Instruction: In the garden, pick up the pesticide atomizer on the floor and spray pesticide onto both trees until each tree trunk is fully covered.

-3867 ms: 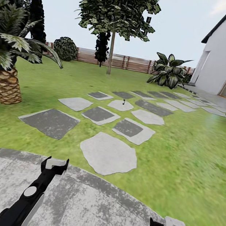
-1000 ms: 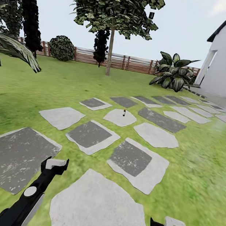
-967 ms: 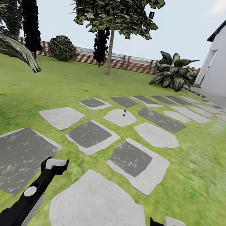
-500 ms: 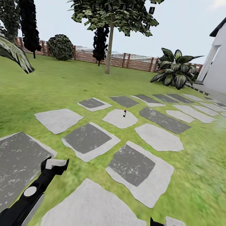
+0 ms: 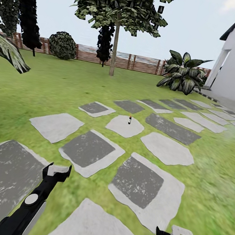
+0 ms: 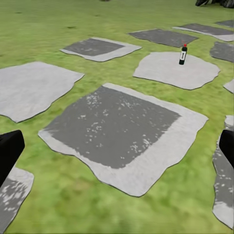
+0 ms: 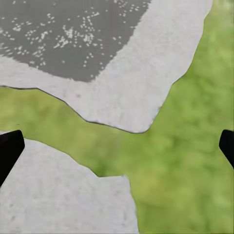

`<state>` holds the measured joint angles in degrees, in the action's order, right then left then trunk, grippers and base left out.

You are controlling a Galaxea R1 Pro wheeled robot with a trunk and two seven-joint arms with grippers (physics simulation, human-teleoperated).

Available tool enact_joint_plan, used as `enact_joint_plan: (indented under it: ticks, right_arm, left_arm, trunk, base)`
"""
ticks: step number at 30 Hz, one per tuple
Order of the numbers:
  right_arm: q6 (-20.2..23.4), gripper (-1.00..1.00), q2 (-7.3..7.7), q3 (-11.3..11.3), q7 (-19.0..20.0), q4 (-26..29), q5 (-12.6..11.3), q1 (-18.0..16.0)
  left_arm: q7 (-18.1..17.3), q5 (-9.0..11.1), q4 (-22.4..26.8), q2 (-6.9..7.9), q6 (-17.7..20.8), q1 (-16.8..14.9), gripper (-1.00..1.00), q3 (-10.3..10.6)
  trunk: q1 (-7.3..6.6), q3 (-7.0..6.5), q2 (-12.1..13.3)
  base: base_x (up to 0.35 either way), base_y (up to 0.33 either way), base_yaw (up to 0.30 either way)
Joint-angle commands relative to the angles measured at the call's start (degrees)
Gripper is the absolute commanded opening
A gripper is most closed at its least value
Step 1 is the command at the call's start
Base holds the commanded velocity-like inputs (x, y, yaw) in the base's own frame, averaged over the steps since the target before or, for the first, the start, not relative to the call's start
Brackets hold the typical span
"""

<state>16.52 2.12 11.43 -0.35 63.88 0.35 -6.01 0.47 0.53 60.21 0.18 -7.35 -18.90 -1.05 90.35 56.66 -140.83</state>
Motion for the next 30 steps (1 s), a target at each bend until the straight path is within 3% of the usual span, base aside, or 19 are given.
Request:
enact_joint_plan:
  ticks: [1,30]
  right_arm:
    - [0.00,1.00,0.00,0.00,0.00,0.00,0.00,0.01]
    - [0.08,1.00,0.08,0.02,0.10,-0.05,-0.09,0.02]
  left_arm:
    - [-0.01,0.00,0.00,0.00,-0.01,0.00,1.00,0.00]
    - [-0.01,0.00,0.00,0.00,0.06,0.00,1.00,0.00]
  trunk:
    - [0.00,0.00,0.00]
    - [0.00,0.00,0.00]
  base:
    - [0.327,0.000,0.000]
    - [0.327,0.000,0.000]
